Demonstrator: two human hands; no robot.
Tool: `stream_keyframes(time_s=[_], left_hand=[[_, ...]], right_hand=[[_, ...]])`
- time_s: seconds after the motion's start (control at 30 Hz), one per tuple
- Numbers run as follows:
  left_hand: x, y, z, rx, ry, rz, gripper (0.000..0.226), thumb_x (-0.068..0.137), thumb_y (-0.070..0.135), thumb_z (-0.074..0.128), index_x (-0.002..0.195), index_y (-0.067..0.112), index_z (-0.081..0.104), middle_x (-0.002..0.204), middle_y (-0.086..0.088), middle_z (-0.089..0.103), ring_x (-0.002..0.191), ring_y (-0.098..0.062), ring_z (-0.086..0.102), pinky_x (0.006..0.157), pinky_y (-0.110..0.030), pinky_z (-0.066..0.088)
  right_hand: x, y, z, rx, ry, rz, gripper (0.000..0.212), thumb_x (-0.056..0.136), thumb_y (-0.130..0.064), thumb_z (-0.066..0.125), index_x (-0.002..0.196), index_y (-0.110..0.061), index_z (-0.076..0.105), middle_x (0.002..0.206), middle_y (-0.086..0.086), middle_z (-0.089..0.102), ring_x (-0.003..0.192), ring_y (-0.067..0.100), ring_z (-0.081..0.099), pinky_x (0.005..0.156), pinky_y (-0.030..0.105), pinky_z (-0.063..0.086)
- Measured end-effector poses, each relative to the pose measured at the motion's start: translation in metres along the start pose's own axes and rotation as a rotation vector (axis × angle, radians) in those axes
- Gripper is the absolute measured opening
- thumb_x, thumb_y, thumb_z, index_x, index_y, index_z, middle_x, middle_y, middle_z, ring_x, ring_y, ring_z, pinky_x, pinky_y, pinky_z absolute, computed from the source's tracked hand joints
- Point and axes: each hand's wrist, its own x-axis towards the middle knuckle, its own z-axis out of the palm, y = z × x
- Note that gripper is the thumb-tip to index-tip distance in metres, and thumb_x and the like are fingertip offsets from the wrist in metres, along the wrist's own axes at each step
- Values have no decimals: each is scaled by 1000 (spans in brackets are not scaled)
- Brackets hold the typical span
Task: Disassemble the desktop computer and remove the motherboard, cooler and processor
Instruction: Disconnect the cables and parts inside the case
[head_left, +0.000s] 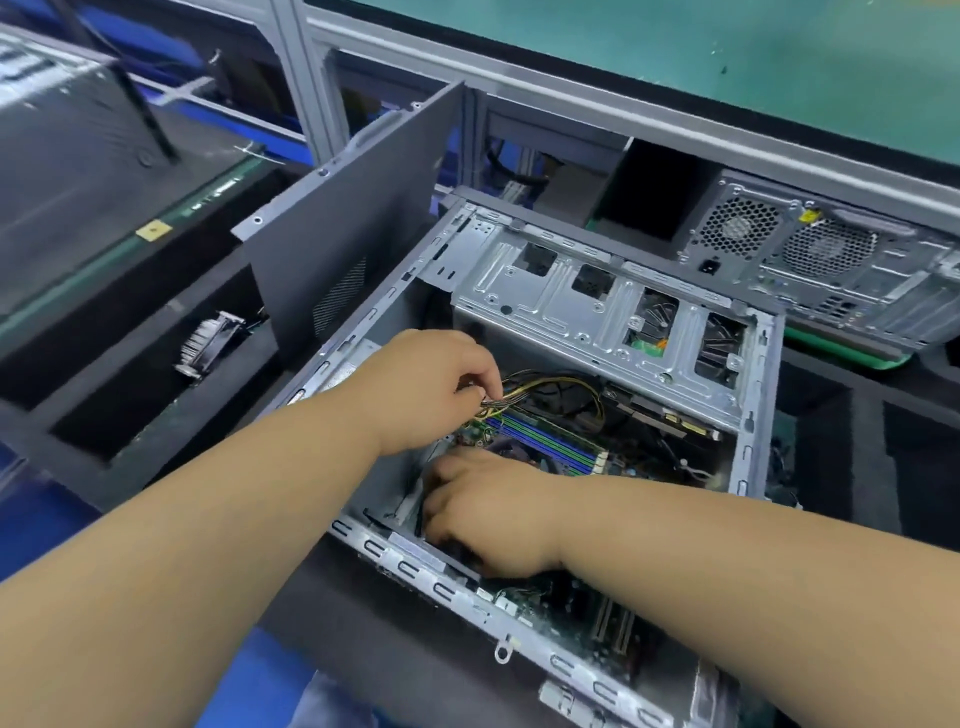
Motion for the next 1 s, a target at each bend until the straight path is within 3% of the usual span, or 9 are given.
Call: stream_keyframes(time_s=[0.17, 0.6, 0.77, 0.9, 1.0], left_hand=[[1, 1, 3, 10, 9, 14, 13, 82, 32, 62, 88, 41, 70, 93, 20, 60, 90, -1, 58, 85, -31, 49], [-1, 6, 2, 13, 3, -22, 10, 79, 29, 63, 81, 36, 70, 85, 17, 59, 83, -1, 59, 76, -24, 48], [0, 7, 1, 21, -4, -27, 9, 80, 30, 63, 81, 36, 70, 85, 17, 59, 82, -2, 59, 73, -20, 44], [0, 8, 1, 35, -1, -34, 8, 79, 30, 63, 80, 35, 69, 85, 16, 59, 81, -2, 59, 72, -20, 43], [0, 9, 0, 40, -1, -39, 9, 79, 30, 62, 80, 35, 69, 85, 16, 60, 82, -3, 59, 73, -20, 43]], right_hand=[[7, -1, 4, -96, -35, 30, 23, 89, -31, 56, 108, -26, 69, 107, -9, 63, 122, 20, 39, 110, 42, 26], [9, 0, 10, 221, 127, 178, 24, 86, -23, 61, 103, -35, 73, 105, -12, 65, 129, 19, 25, 112, 48, -1], [13, -4, 13, 275, 154, 235, 19, 83, -26, 61, 95, -30, 75, 89, -10, 65, 125, 20, 31, 114, 49, 2], [15, -4, 15, 261, 189, 257, 16, 83, -32, 63, 93, -33, 76, 78, -10, 49, 121, 18, 34, 115, 48, 3], [16, -6, 20, 228, 209, 287, 16, 86, -28, 57, 86, -25, 73, 76, -8, 54, 114, 19, 35, 116, 49, 3]])
